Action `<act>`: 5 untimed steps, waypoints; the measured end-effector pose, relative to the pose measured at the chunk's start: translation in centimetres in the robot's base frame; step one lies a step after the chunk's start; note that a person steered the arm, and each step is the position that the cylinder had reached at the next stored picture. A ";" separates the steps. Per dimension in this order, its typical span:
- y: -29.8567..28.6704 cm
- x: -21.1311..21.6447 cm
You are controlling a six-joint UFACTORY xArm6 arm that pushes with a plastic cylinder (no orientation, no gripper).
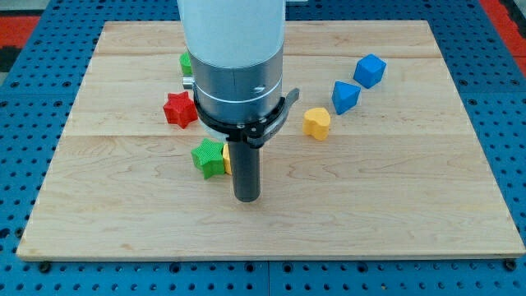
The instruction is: Push the green circle left of the board
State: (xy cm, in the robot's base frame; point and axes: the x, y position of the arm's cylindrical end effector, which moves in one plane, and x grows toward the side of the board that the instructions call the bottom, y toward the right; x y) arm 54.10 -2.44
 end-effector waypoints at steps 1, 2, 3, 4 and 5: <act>-0.5 -0.1; 3.1 3.1; 10.9 2.1; 14.8 0.9; 21.0 -0.4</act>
State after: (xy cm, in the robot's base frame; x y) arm 53.75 18.54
